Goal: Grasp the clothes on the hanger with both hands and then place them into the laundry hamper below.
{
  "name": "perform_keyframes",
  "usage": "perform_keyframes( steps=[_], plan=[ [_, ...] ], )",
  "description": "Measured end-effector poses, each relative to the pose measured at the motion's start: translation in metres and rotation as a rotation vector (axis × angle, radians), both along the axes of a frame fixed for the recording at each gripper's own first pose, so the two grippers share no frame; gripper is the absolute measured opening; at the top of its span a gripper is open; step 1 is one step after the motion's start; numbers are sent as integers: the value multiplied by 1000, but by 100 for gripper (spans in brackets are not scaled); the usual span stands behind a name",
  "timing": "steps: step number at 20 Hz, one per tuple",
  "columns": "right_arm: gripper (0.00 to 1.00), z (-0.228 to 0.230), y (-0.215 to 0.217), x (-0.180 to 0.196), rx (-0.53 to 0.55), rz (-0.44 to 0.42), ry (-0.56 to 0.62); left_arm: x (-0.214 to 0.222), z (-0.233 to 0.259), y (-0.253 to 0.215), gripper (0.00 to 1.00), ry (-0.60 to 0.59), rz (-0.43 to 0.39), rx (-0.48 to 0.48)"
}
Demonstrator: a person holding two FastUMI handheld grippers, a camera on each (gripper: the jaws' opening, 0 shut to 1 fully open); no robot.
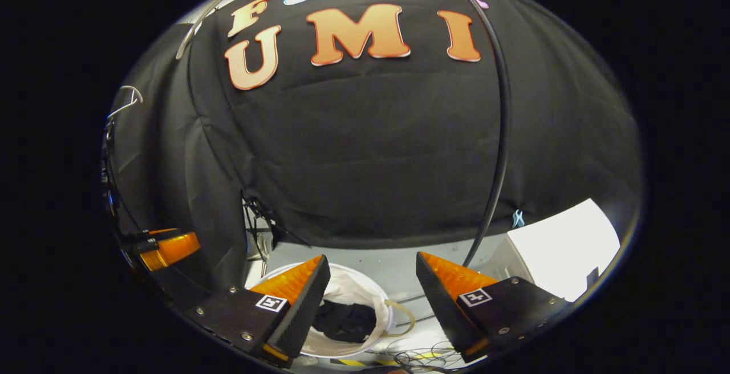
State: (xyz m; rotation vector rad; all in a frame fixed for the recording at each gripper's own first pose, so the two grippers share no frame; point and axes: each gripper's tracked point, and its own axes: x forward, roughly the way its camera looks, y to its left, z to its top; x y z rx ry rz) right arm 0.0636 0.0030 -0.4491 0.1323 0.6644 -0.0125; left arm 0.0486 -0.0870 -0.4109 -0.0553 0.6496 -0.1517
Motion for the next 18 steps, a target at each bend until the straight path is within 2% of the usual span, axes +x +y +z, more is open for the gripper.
perform_keyframes(
  steps=[7, 9, 10, 11, 13, 14, 15, 18],
  plan=[
    [94, 98, -17, -5, -31, 5, -160, 13, 108, 13, 100, -204, 37, 12],
    [94, 122, -15, -7, -24, 8, -197, 12, 139, 10, 95, -259, 36, 6],
    [94, 135, -13, -10, -19, 11, -216, 12, 151, 7, 100, -280, 29, -3],
    [94, 147, -10, -9, -21, 14, -236, 11, 162, 7, 98, -304, 29, -7],
    [93, 176, -12, -11, -30, 17, -279, 7, 186, 8, 100, -353, 35, -8],
    [100, 192, -14, -12, -30, 19, -301, 7, 198, 8, 94, -374, 40, -10],
    [93, 204, -13, -15, -30, 22, -323, 5, 210, 9, 94, -395, 44, -14],
    [93, 242, -21, -24, -54, 29, -384, -3, 249, 13, 94, -475, 54, -21]
  ],
)
